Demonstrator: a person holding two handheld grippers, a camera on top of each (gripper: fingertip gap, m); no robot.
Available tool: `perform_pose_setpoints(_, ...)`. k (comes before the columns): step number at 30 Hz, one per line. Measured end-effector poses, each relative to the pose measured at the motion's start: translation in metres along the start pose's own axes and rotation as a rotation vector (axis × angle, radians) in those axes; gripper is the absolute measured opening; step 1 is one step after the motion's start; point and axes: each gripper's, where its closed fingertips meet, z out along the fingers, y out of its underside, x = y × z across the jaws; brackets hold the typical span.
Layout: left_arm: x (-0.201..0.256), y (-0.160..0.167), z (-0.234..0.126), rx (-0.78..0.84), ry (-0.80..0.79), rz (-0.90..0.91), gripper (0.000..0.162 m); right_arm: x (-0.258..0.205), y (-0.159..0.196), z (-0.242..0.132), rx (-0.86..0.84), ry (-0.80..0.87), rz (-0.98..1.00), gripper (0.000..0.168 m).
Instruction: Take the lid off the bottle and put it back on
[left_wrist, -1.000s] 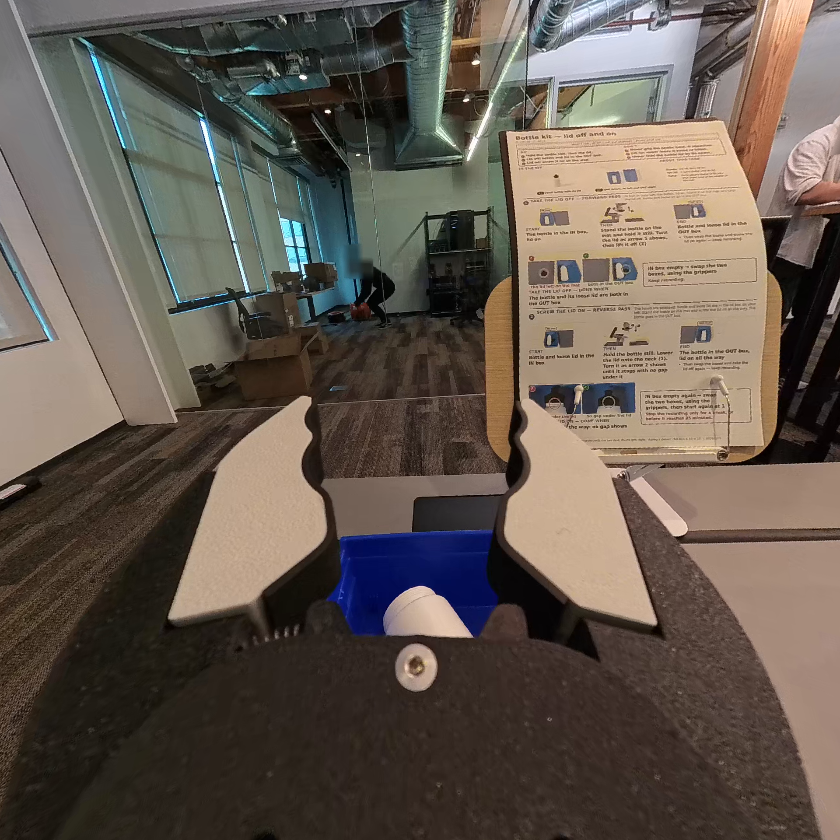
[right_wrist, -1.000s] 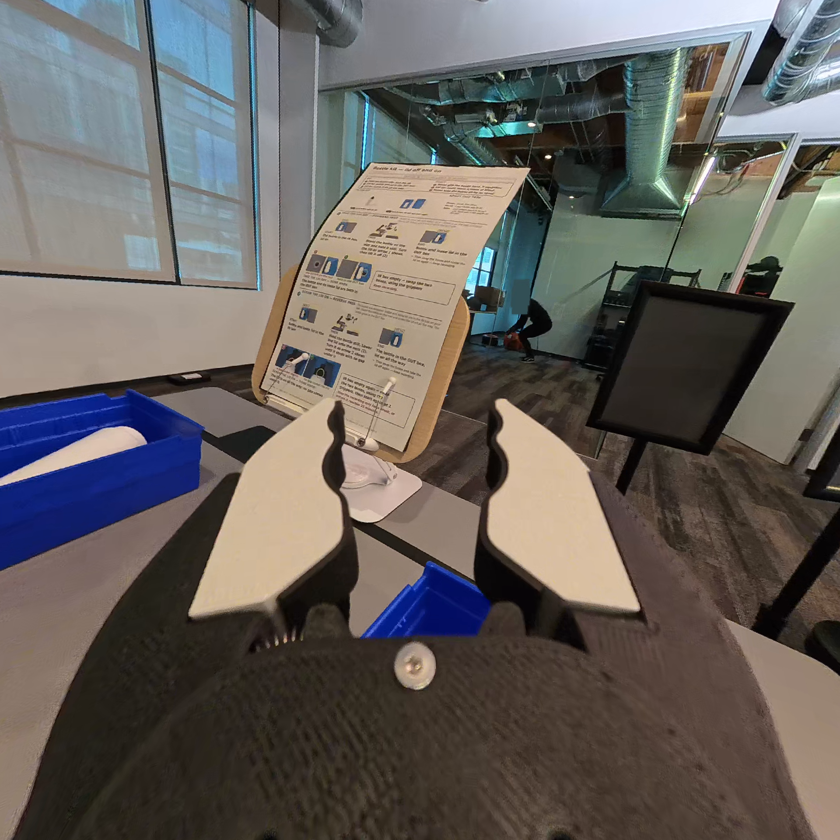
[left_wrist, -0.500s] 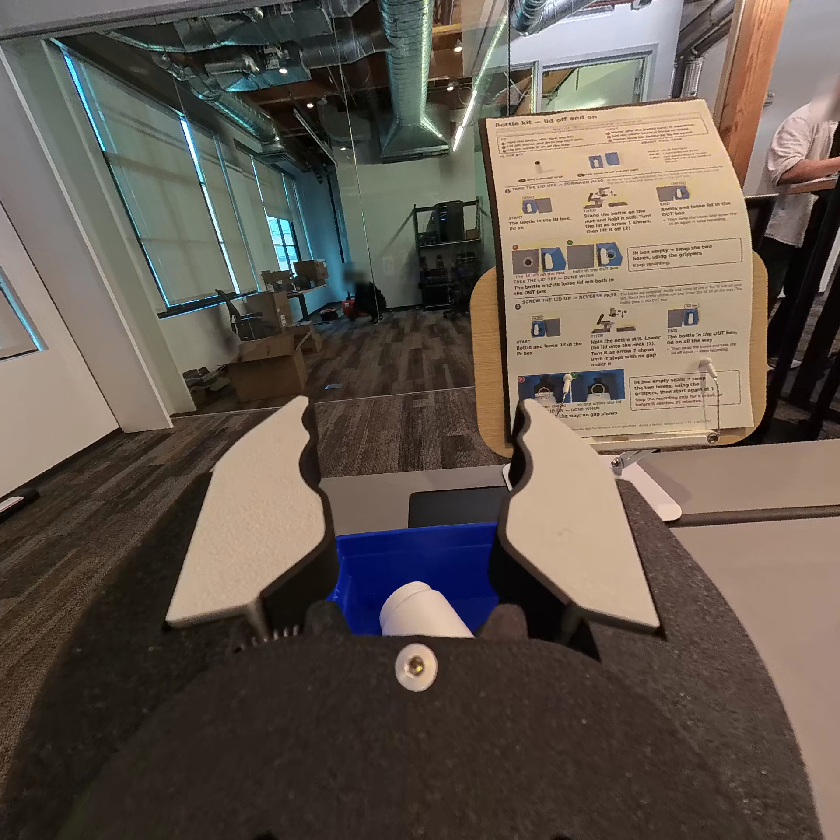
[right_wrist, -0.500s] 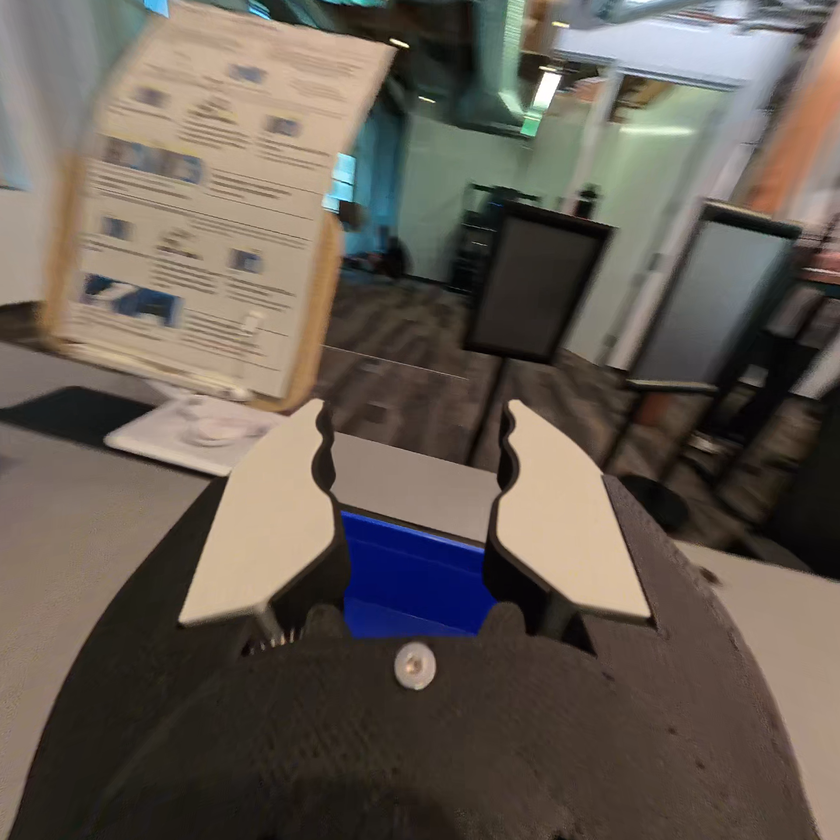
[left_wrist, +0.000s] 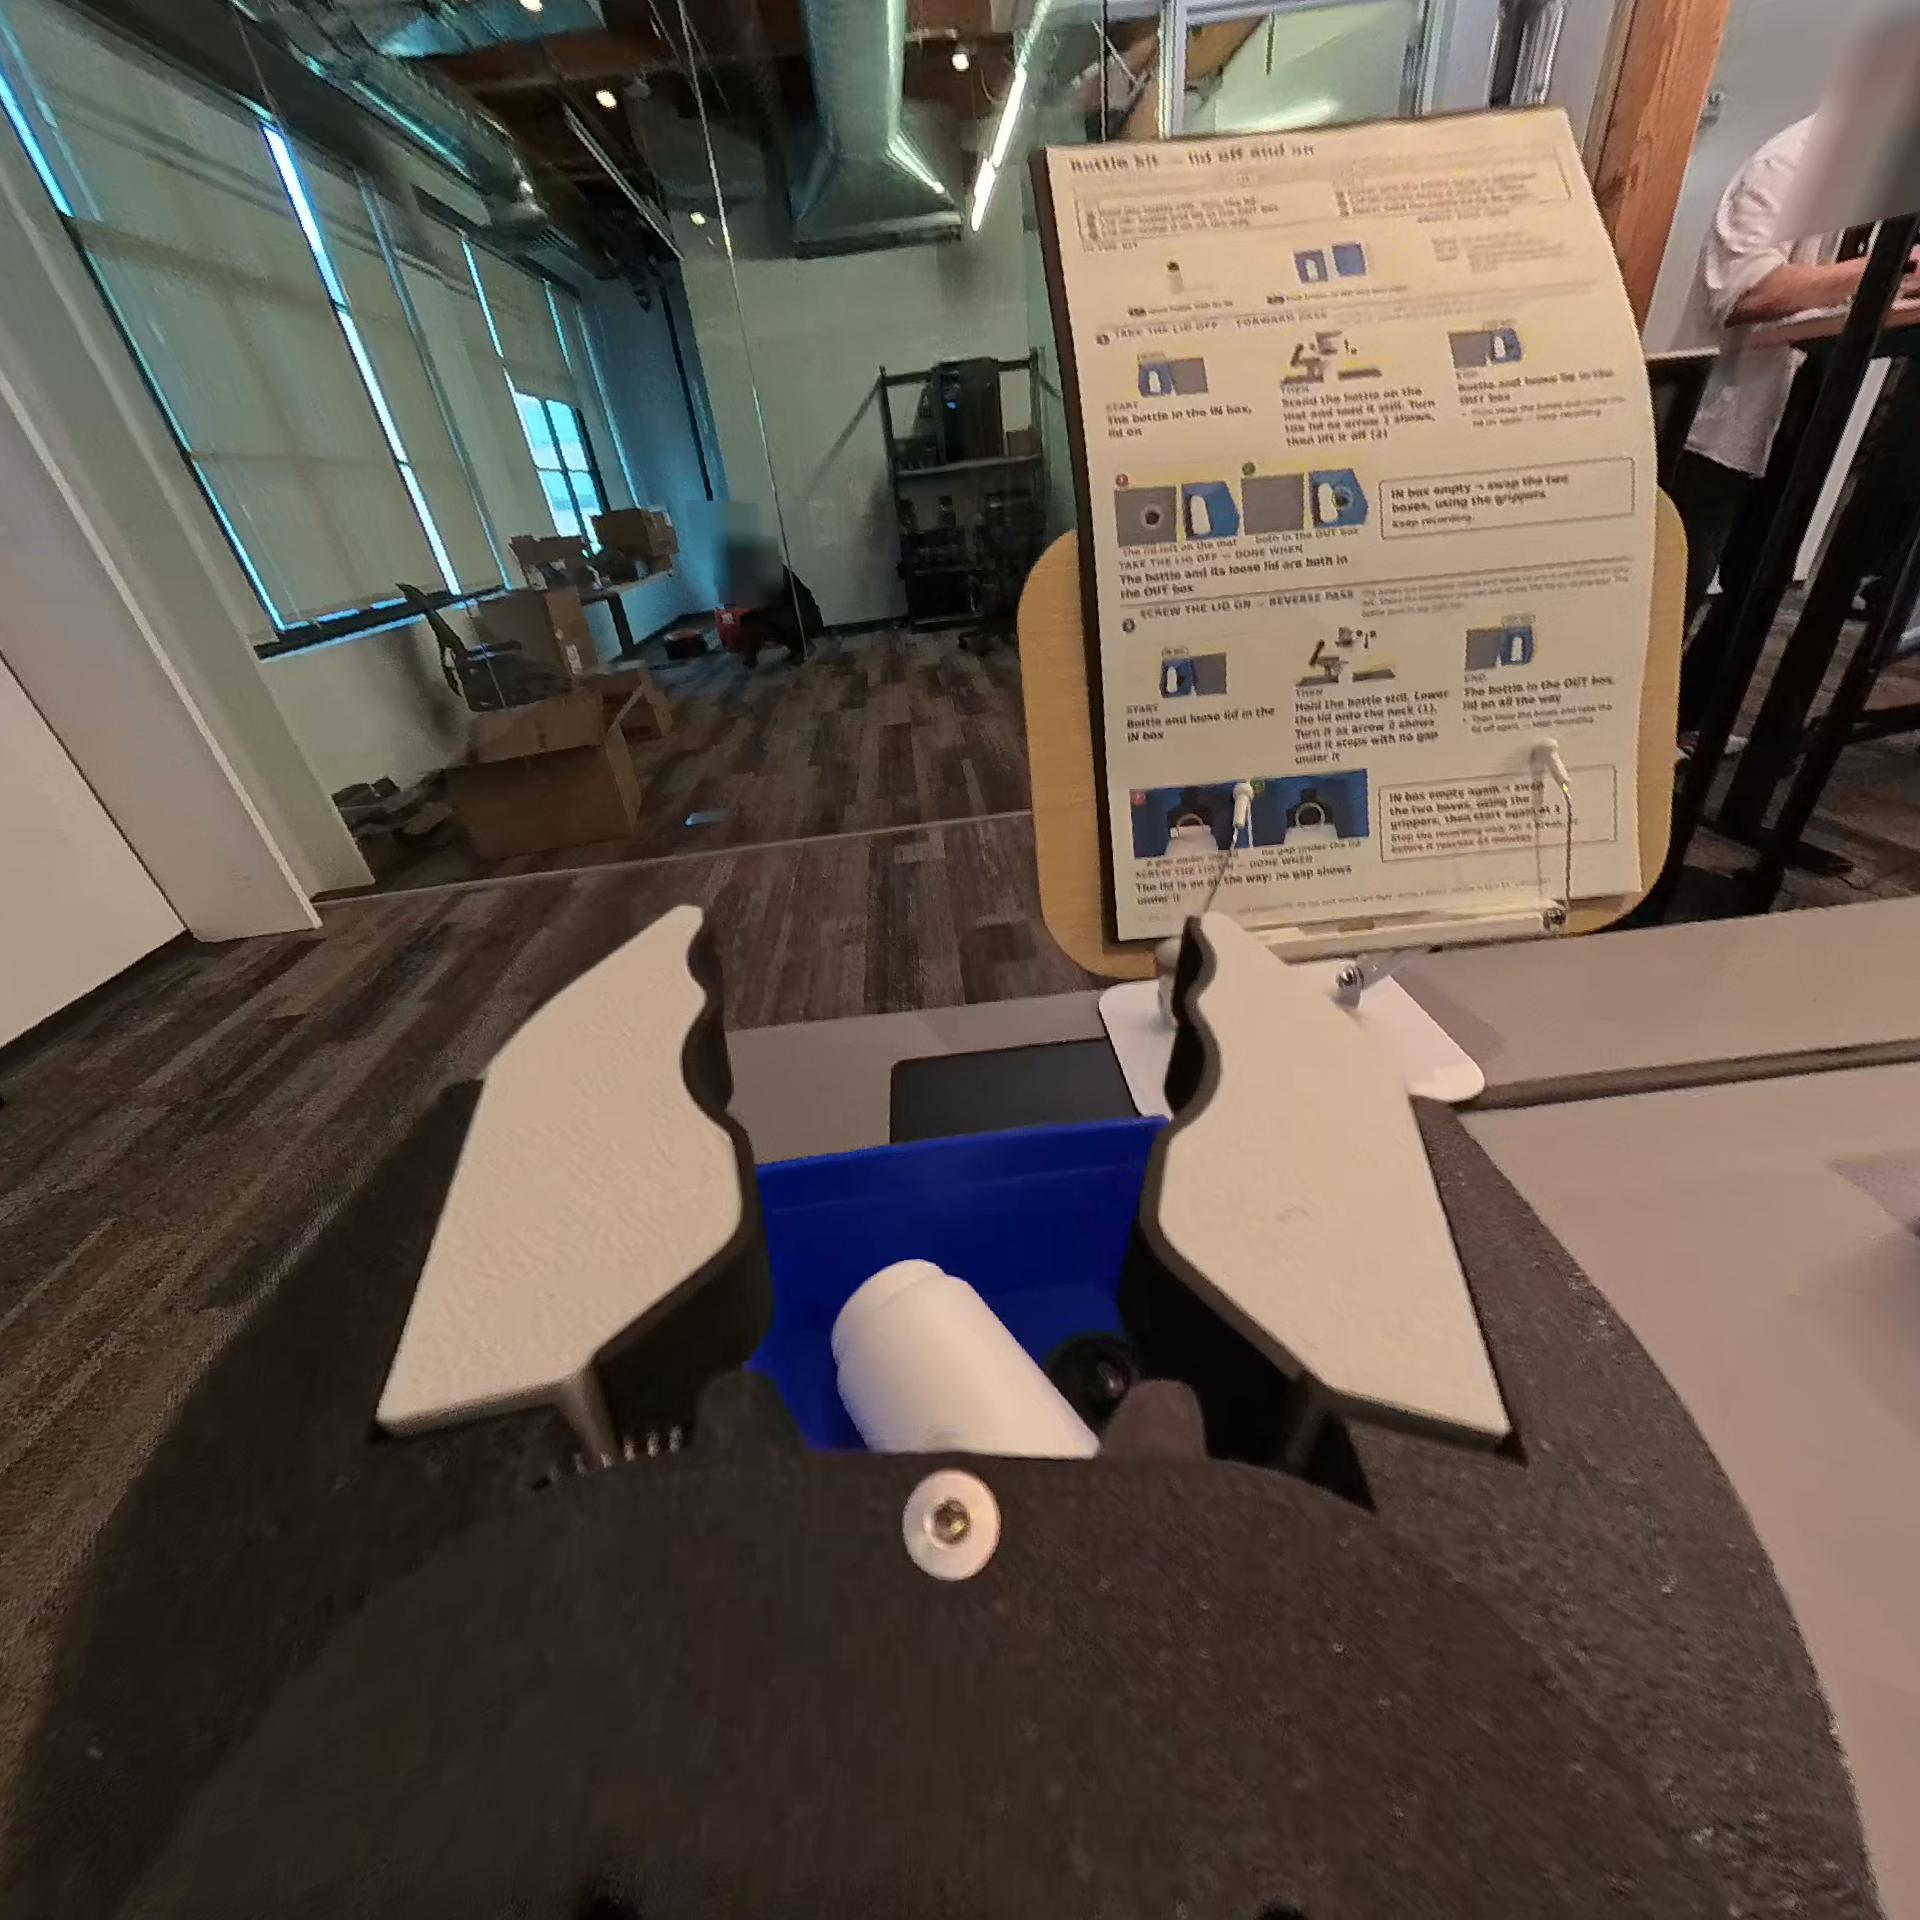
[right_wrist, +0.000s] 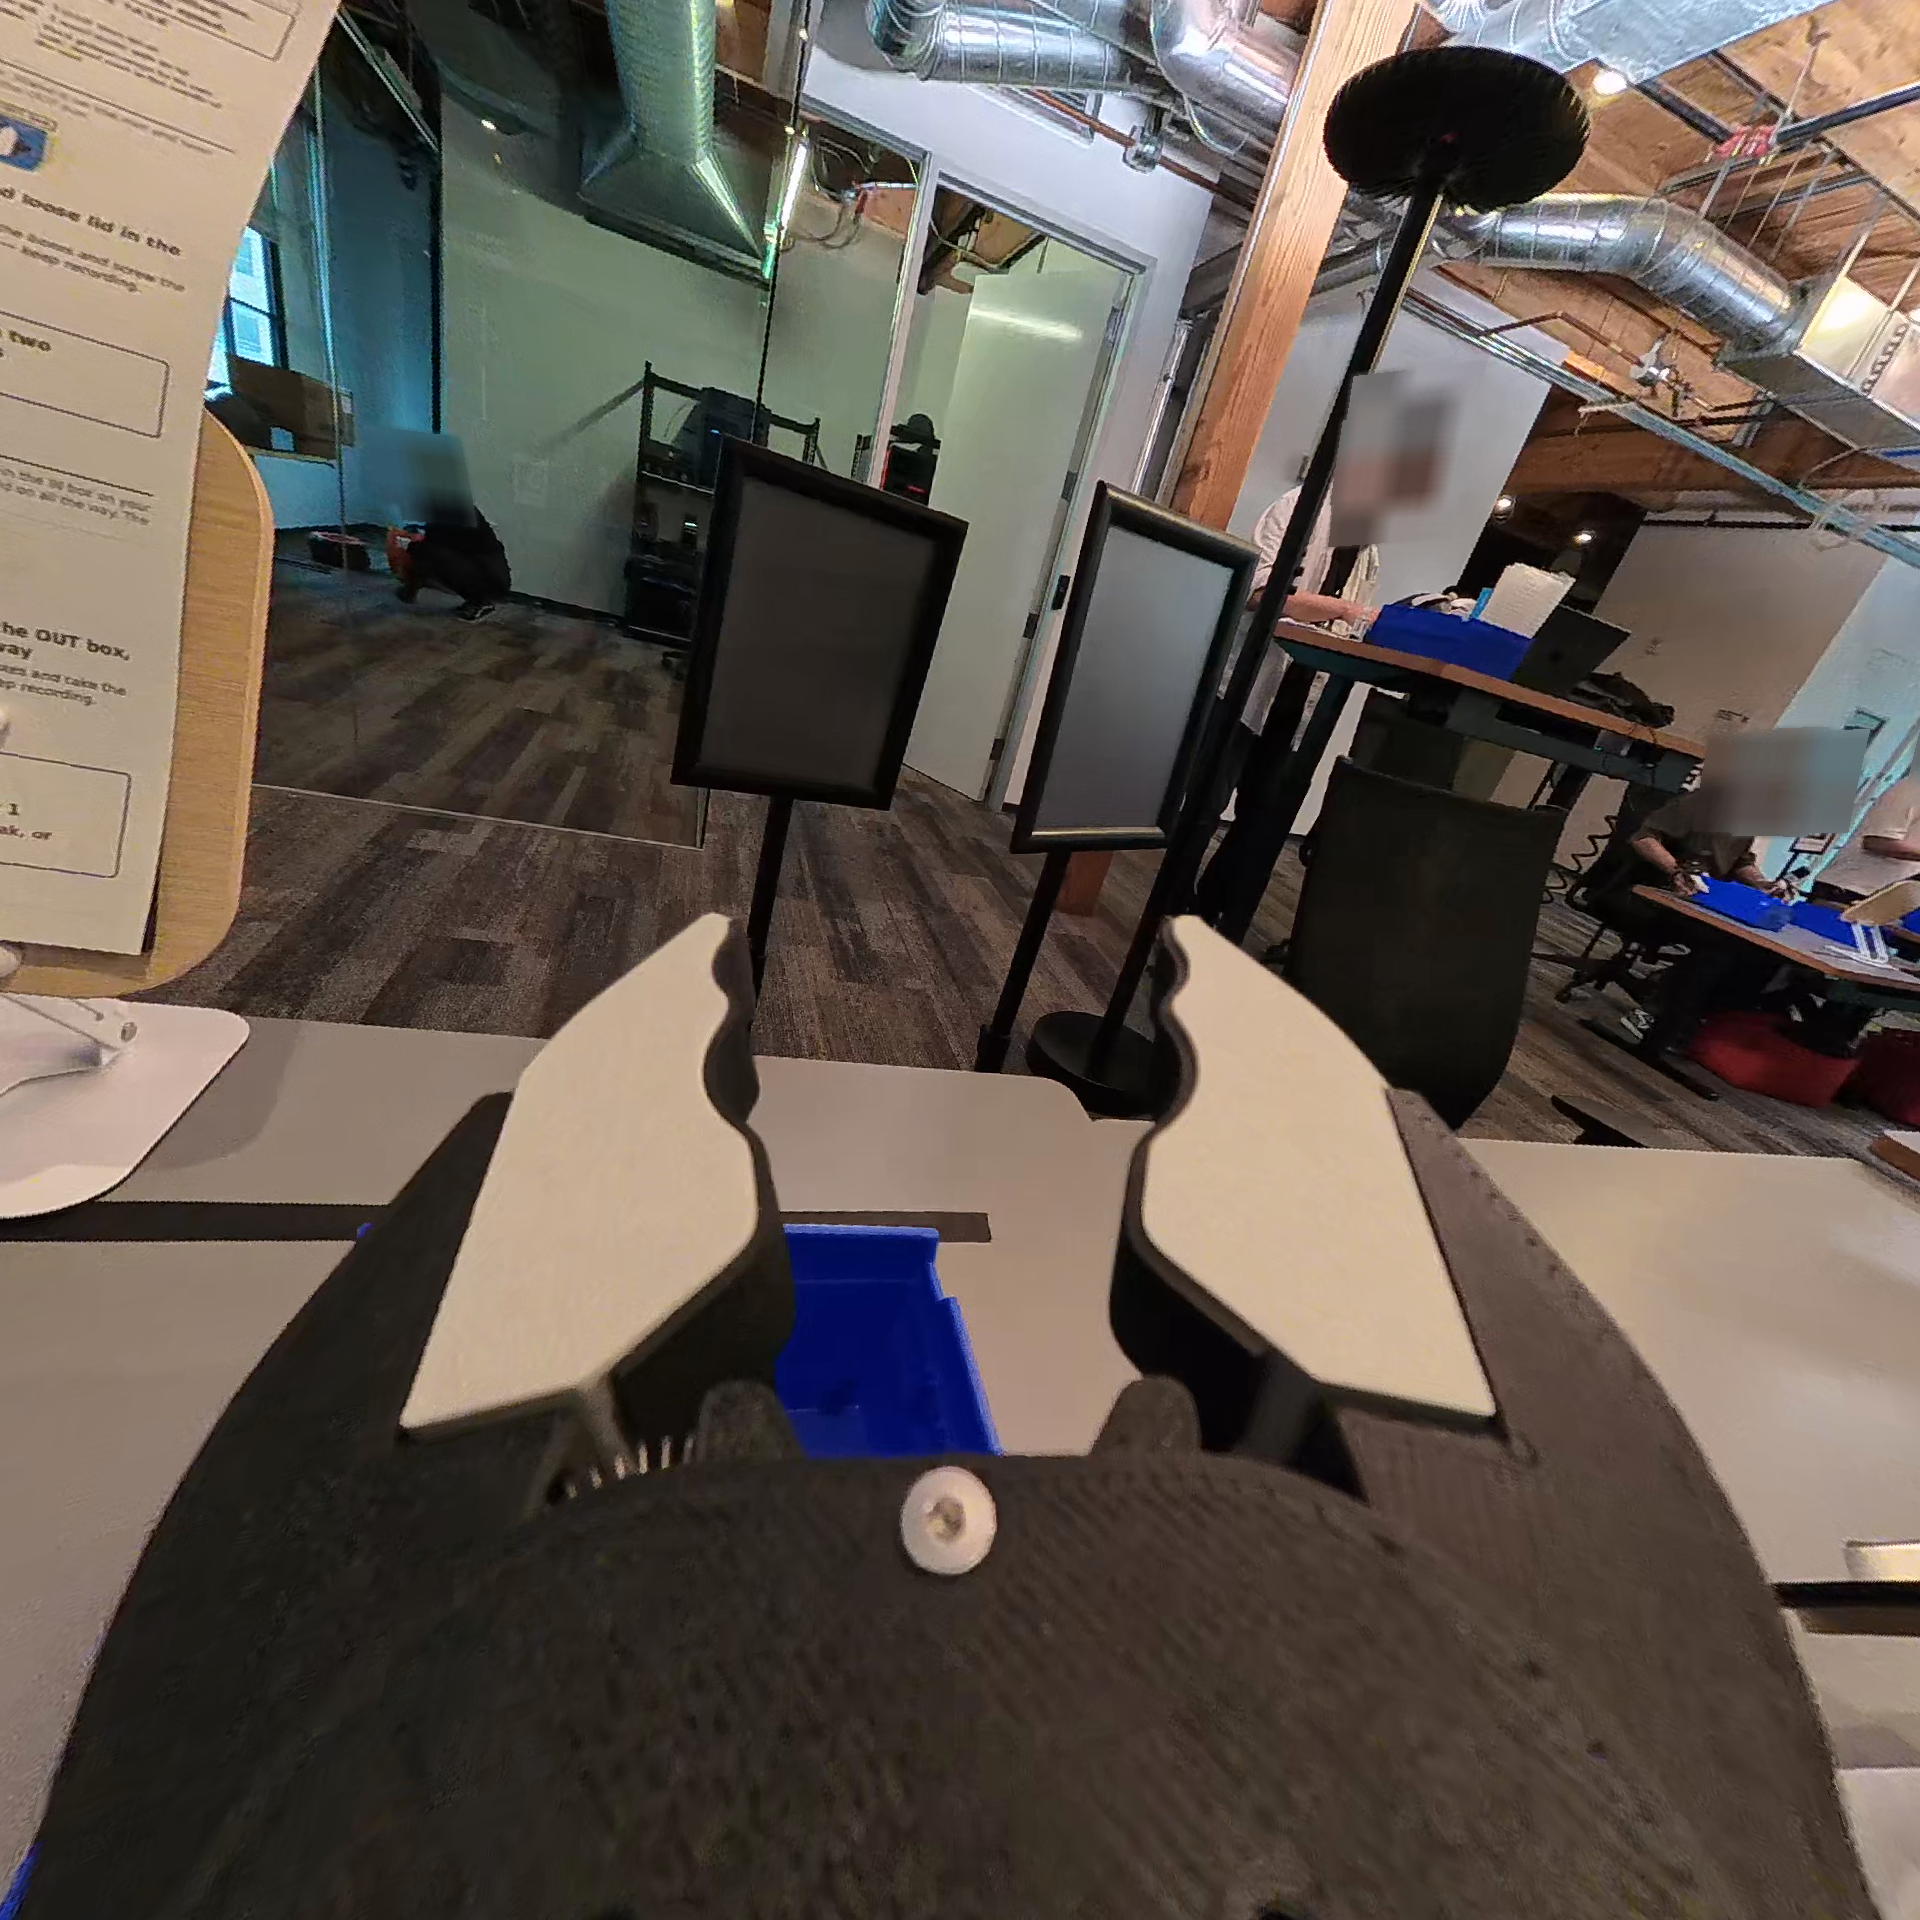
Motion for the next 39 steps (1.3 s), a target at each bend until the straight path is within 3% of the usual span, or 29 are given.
perform_pose_setpoints(11,0.013,0.035,0.002,-0.241,0.089,0.038,0.085,0.003,0.003,0.002,-0.009,0.009,-0.010,0.075)
perform_pose_setpoints(16,0.019,0.046,-0.003,-0.318,0.132,-0.008,0.077,0.008,0.003,0.002,-0.008,0.010,0.001,0.075)
perform_pose_setpoints(22,0.024,0.073,-0.010,-0.501,0.233,-0.090,0.079,0.005,0.004,0.006,-0.019,-0.024,0.007,0.075)
perform_pose_setpoints(33,0.030,0.166,-0.022,-0.953,0.189,-0.277,0.090,-0.020,0.015,0.010,-0.050,-0.148,0.051,0.075)
perform_pose_setpoints(39,0.032,0.221,-0.019,-1.165,0.103,-0.258,0.096,-0.024,0.015,0.011,-0.045,-0.174,0.061,0.075)
